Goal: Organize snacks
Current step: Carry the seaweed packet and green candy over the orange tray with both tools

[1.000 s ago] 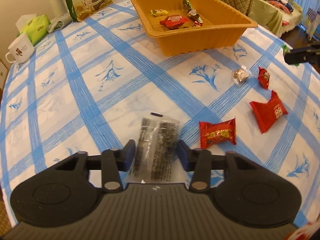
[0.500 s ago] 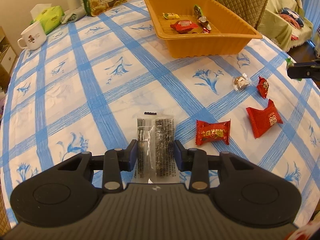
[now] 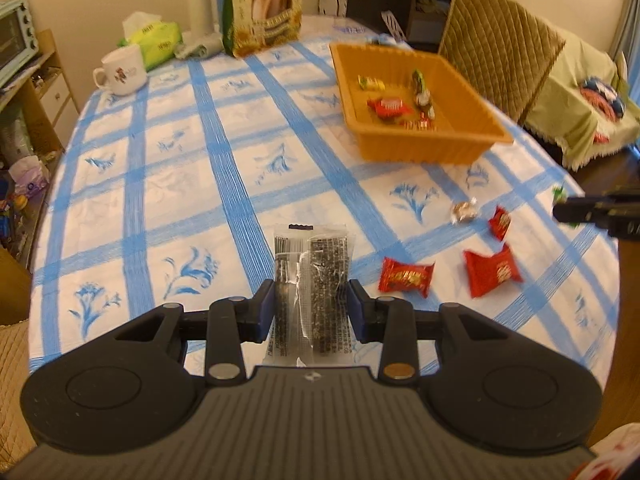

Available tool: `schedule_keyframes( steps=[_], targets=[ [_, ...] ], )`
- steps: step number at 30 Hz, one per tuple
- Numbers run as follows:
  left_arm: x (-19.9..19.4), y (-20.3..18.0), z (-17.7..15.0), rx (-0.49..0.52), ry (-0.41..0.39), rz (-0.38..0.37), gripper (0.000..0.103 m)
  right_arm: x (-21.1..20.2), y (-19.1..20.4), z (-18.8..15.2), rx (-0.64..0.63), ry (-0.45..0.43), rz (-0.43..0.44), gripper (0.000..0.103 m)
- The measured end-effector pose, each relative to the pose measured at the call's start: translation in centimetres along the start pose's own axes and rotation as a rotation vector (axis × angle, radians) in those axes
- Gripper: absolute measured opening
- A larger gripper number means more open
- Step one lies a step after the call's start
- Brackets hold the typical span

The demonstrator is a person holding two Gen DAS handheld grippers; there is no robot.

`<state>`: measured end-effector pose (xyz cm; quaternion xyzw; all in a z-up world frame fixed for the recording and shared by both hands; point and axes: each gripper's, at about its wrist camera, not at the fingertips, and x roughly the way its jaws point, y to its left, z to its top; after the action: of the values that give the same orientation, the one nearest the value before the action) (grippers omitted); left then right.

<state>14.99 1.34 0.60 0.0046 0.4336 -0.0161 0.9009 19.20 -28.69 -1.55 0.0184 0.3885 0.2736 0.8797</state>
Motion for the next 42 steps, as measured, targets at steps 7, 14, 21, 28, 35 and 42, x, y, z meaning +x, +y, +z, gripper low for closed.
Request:
schedule_keyframes(
  steps=[7,14,21,28,35,42],
  targets=[
    [-2.6,-1.2,2.2,-0.002,-0.077,0.000,0.034,-0.9,-0.3,1.0,0.006,-0.002,0.030,0.020],
    [-2.9,-3.3,5.7,0.025,-0.142,-0.020,0.034,-1.3,-1.2,3.0,0.006,-0.026,0.055,0.020],
    [-1.6,-5.2,9.6,0.046,-0.181,-0.032,0.034,-0.8,-2.6,5.8,-0.005,-0.061,0.067,0.020],
    [0.9,-6.5,13.3,0.061,-0.193,-0.037,0.034,0.6,-3.8,8.6,-0.011,-0.085,0.080,0.020],
    [4.0,-7.2,16.5,0.065,-0.184,-0.027,0.034,3.3,-5.4,10.9,0.013,-0.079,0.087,0.020],
    [7.4,-7.7,18.2,0.056,-0.149,-0.024,0.034,5.5,-6.8,12.3,0.031,-0.066,0.083,0.020]
  ],
)
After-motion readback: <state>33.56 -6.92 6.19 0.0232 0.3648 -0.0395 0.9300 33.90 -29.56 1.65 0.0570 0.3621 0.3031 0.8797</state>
